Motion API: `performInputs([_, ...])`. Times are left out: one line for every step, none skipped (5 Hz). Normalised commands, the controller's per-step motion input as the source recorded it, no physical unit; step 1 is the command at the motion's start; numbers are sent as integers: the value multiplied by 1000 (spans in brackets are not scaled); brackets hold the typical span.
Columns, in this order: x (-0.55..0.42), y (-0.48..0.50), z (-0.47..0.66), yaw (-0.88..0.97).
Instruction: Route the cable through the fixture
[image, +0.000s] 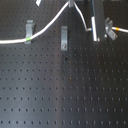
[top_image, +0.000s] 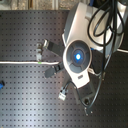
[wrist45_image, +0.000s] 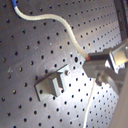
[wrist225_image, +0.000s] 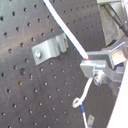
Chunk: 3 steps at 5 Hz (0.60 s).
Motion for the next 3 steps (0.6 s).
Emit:
performInputs([-165, -83, 240, 257])
performInputs([-230, -119, 393, 346])
performInputs([-109, 57, 500, 349])
